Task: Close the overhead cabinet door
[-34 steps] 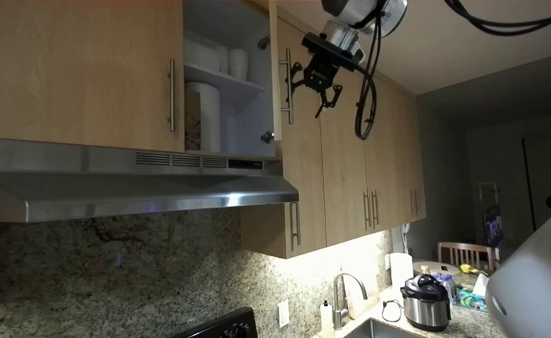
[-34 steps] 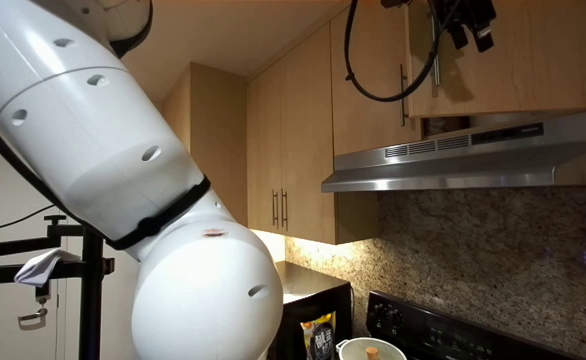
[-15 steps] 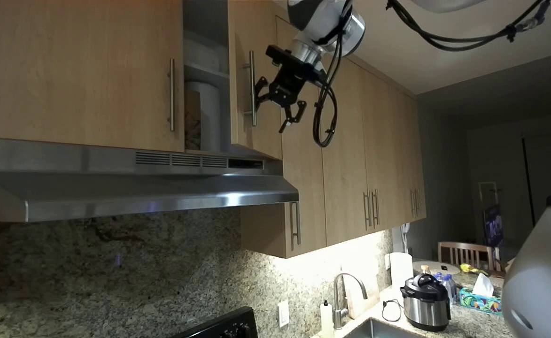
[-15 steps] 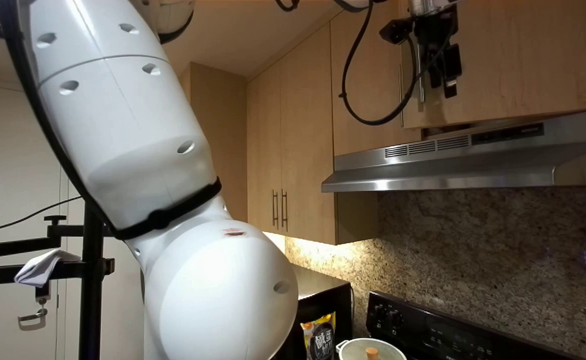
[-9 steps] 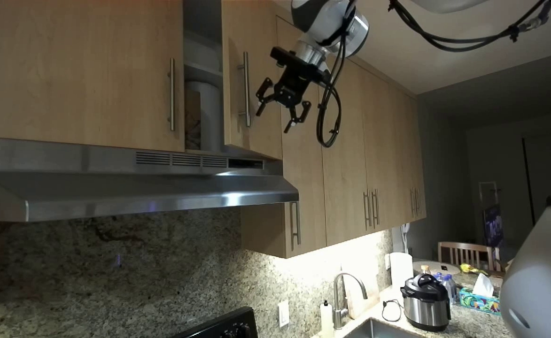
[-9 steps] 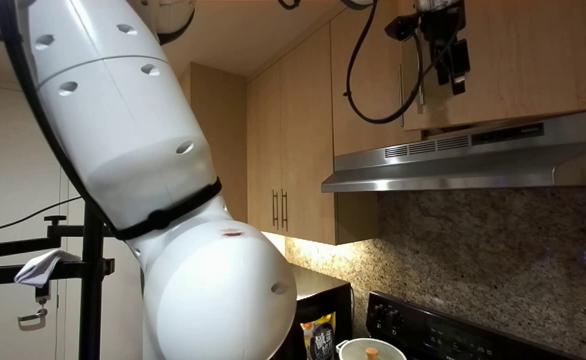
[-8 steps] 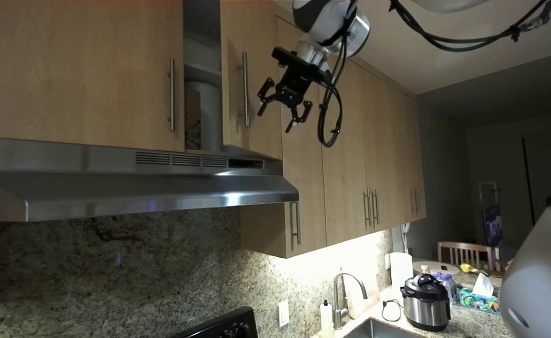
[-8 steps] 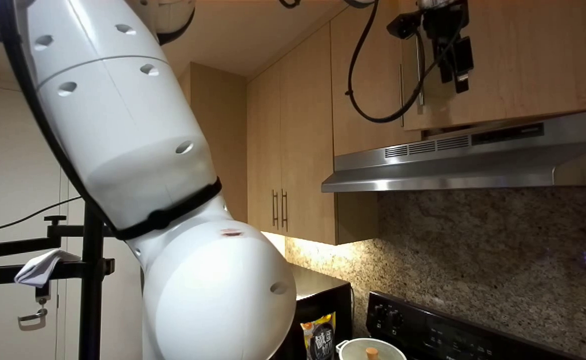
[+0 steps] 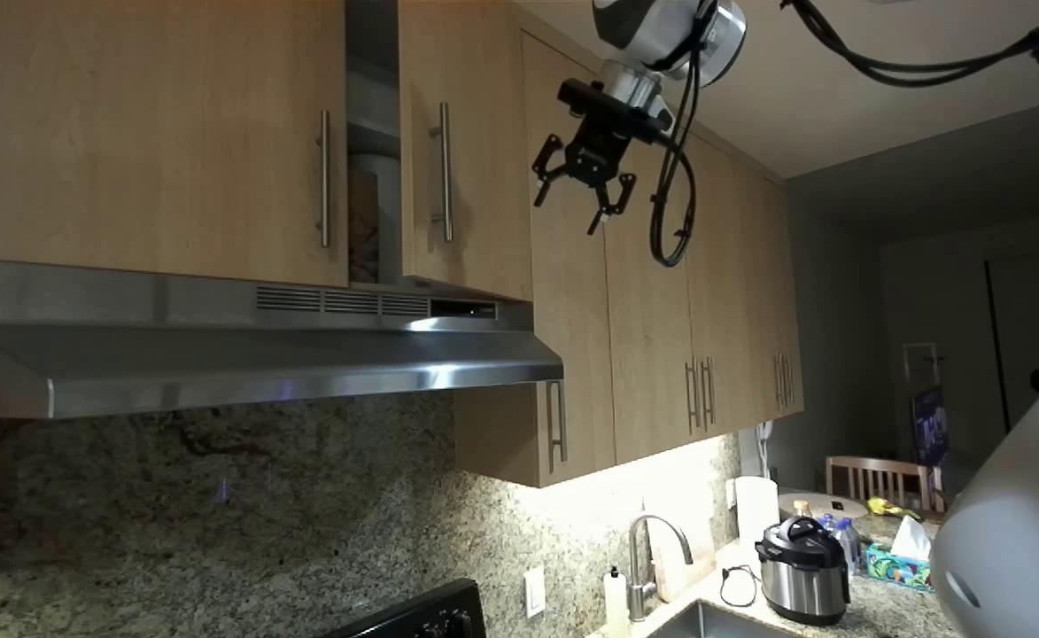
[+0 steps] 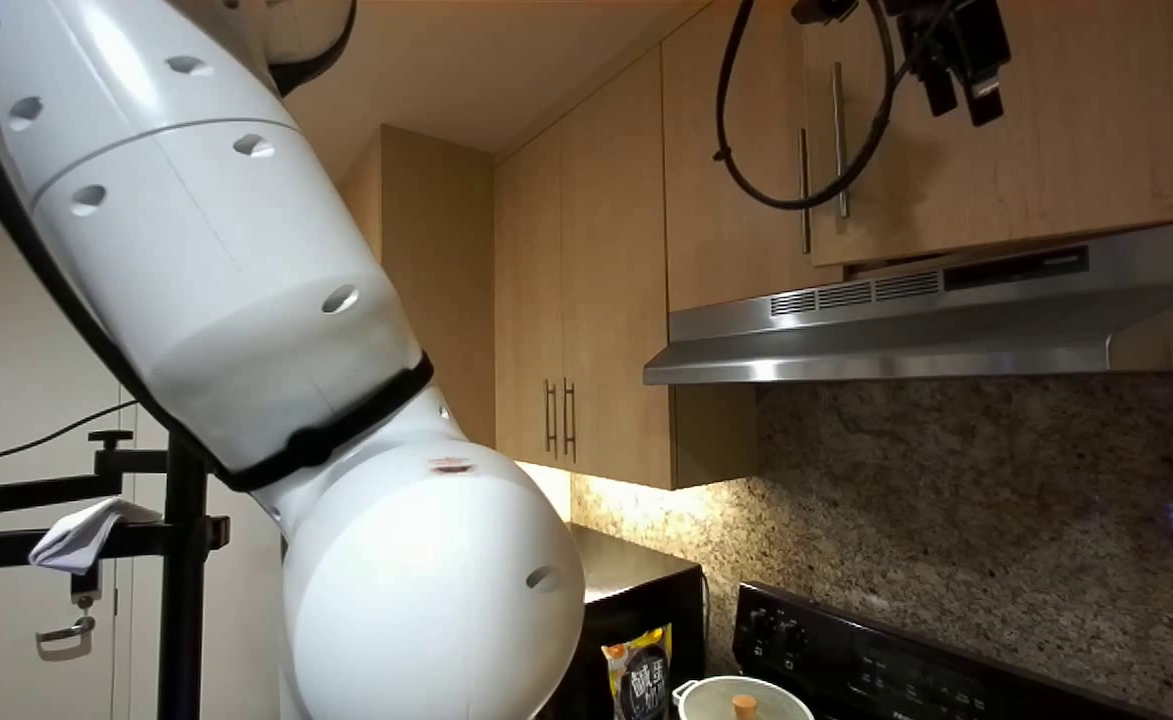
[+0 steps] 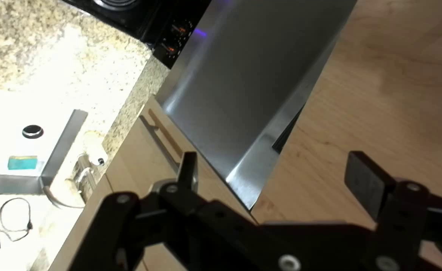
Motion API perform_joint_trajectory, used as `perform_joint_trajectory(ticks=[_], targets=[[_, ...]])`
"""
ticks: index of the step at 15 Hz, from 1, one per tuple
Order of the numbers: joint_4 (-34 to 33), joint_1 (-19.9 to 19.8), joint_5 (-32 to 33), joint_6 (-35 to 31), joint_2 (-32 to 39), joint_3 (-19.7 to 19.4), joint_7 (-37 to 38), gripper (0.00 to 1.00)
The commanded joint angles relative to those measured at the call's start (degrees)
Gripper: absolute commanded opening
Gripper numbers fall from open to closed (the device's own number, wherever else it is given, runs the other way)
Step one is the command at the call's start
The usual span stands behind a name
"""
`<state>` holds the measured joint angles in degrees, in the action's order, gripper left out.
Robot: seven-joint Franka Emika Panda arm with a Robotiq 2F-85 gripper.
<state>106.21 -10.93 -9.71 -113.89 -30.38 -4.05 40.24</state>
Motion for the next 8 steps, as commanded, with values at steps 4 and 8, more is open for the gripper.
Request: perform_joint_trajectory(ticks=[4,8], targets=[[8.0,-3.1,9.4,2.0,-8.7,0.4,-9.2,1.00],[7.6,-3.6,9.2,2.2,-8.6,0.5,-8.9,1.00]])
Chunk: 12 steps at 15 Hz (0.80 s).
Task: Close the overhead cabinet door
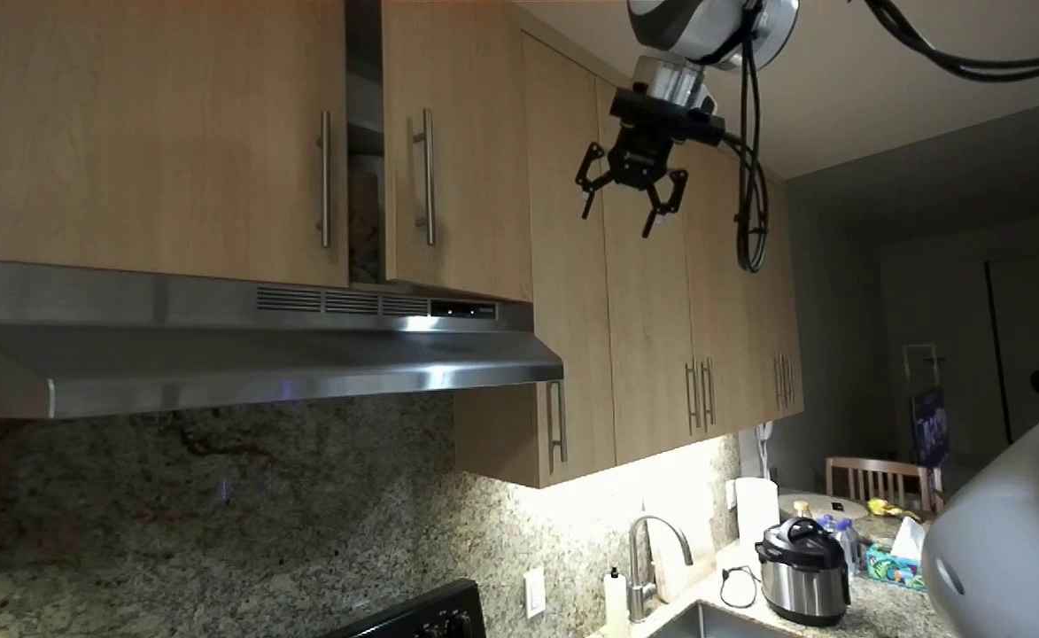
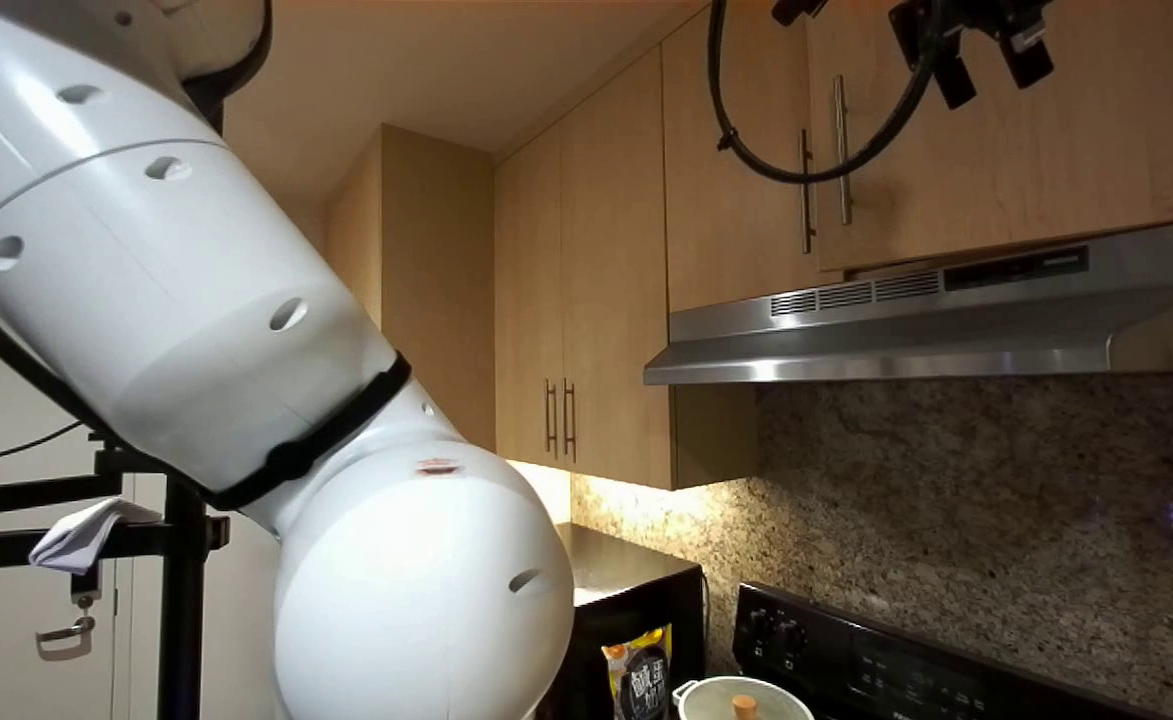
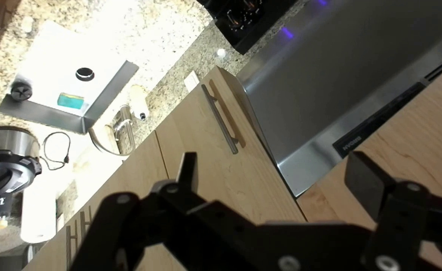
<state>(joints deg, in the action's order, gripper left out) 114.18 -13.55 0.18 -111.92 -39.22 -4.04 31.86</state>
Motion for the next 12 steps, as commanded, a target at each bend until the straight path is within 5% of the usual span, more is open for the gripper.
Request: perform_joint_trajectory(ticks=[1,12], targets=[[0.4,-1.3,-0.3,0.2,-0.5,0.6,-0.5,1.00],[4.4,-0.6,-0.6,0.7,-4.7,1.5,-1.8,1.00]])
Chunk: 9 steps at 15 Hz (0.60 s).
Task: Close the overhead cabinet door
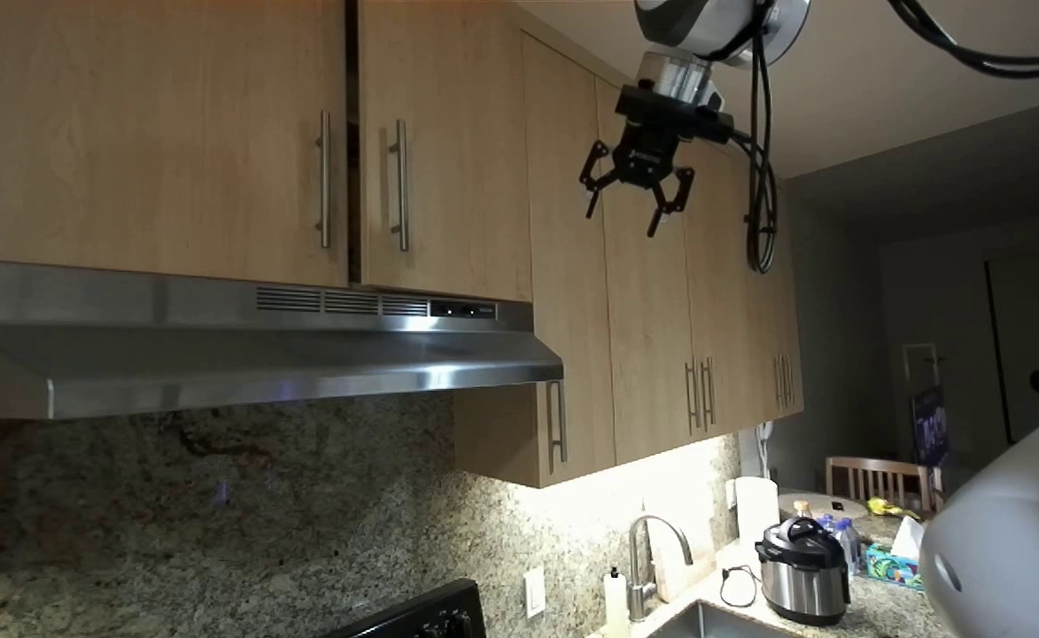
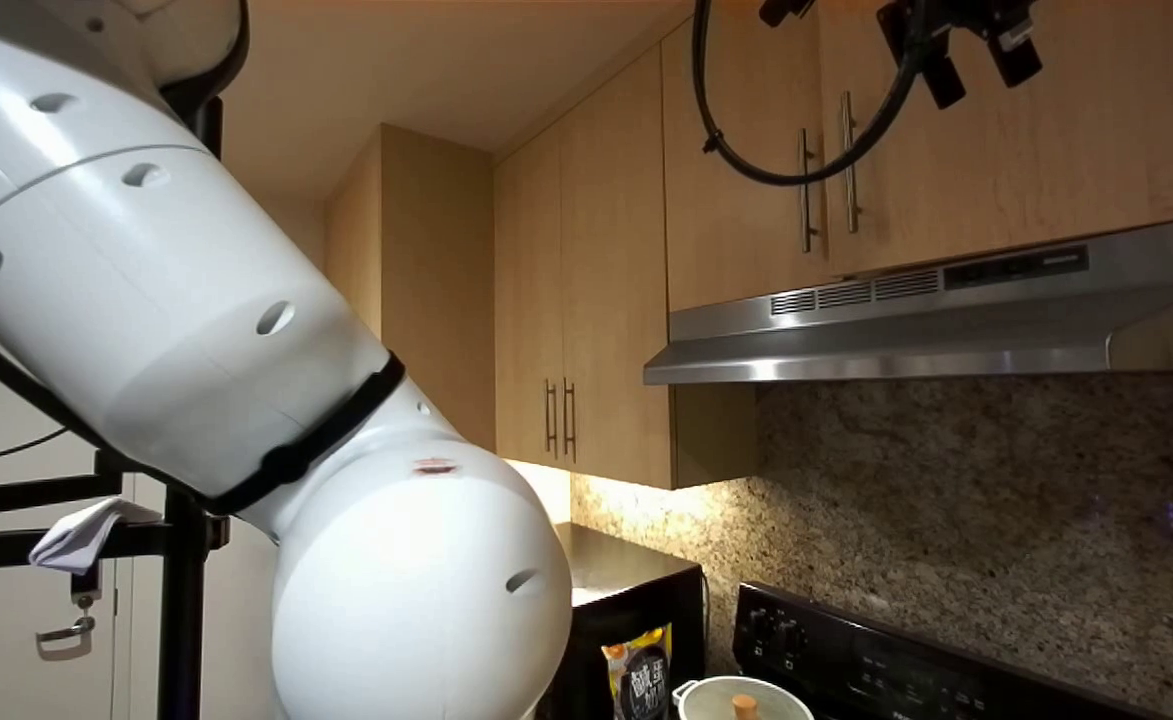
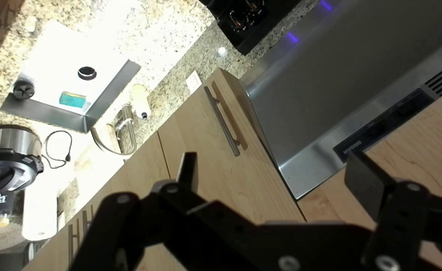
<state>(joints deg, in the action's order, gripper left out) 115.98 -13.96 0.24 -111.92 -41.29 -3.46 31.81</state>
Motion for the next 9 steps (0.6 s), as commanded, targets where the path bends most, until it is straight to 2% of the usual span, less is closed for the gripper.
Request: perform_joint_trajectory(ticks=[1,6,9], targets=[[3.1,0.2,-0.9,1.8,-3.3,1.2,-2.2,1.00],[7.8,2.9,-0.5,10.2,-7.5,3.5,-6.6,1.00],[10.1,5.7,-1.6,16.6,-9.3,2.2,-12.1,1.00]])
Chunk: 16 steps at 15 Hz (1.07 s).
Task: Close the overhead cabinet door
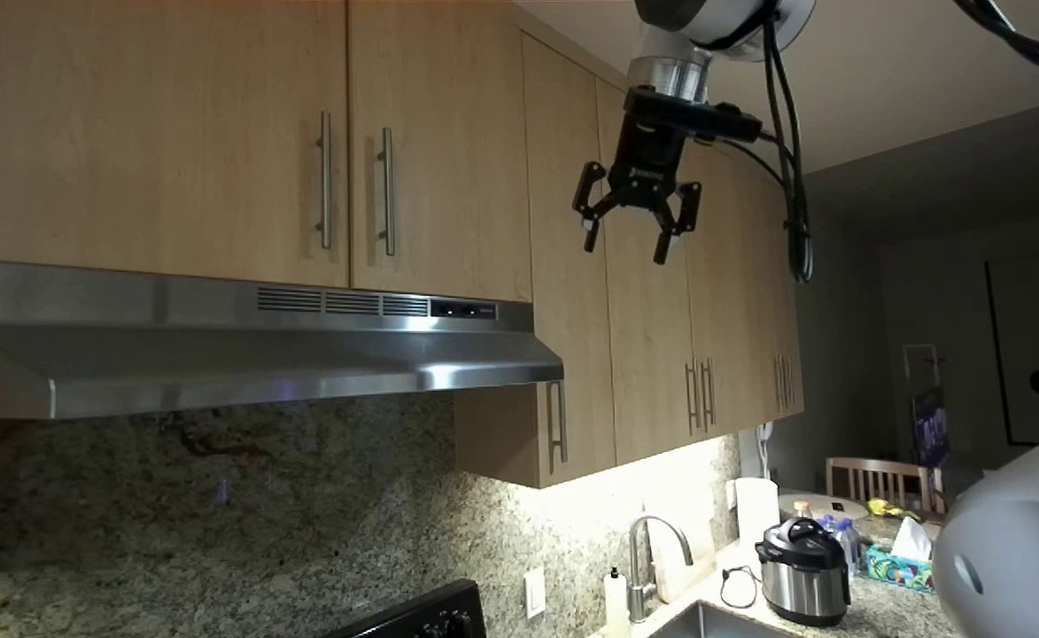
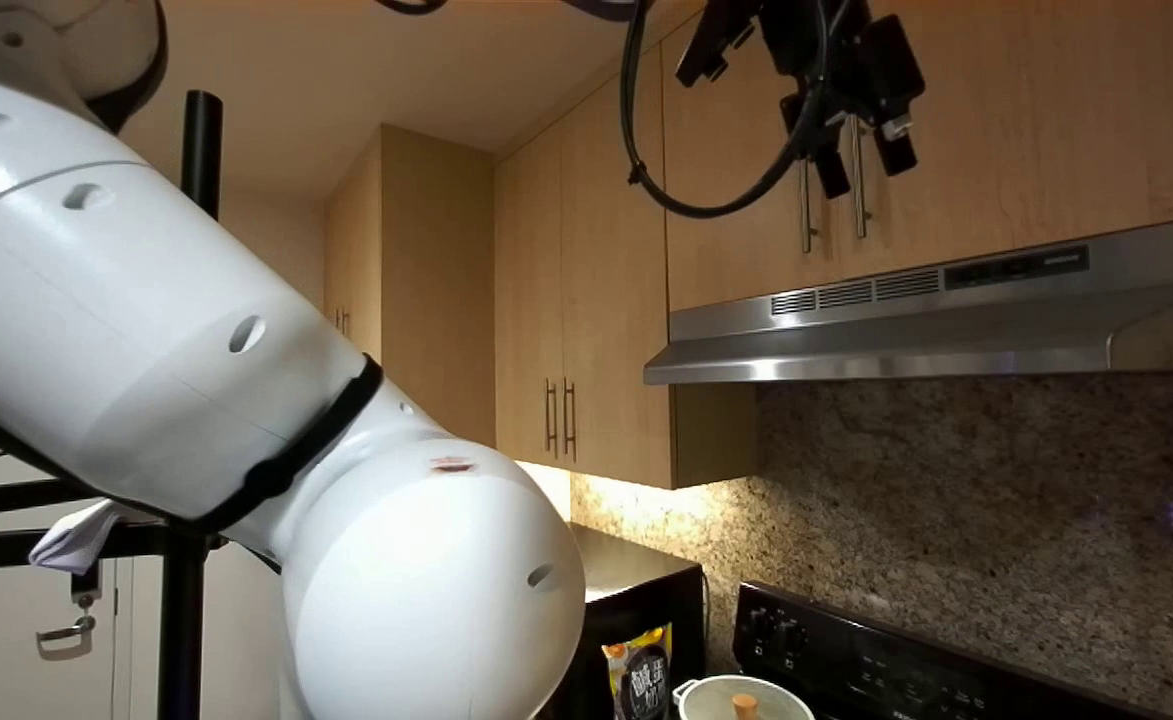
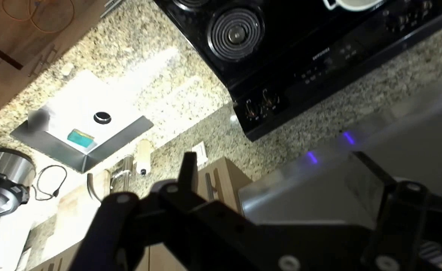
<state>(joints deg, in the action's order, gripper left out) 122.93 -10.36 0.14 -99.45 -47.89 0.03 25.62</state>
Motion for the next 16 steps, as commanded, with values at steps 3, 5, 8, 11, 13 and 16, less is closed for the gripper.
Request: perform_joint_trajectory(ticks=[3,5,8,11,13,16], targets=[[5.8,4.5,-3.0,8.9,-4.9,-3.2,-11.8,1.00],[7.1,5.9,-3.7,11.7,-5.9,-4.5,-16.1,1.00],[8.0,7.1,-2.6,15.7,-6.6,-5.6,-22.3,1.00],[7.4,5.9,-2.7,14.8,-5.8,-5.0,-21.3,1.00],[7.8,5.9,-2.7,14.8,-5.9,-5.0,-21.7,1.00],[7.8,6.0,-2.7,14.8,-5.9,-5.0,-21.7,1.00]])
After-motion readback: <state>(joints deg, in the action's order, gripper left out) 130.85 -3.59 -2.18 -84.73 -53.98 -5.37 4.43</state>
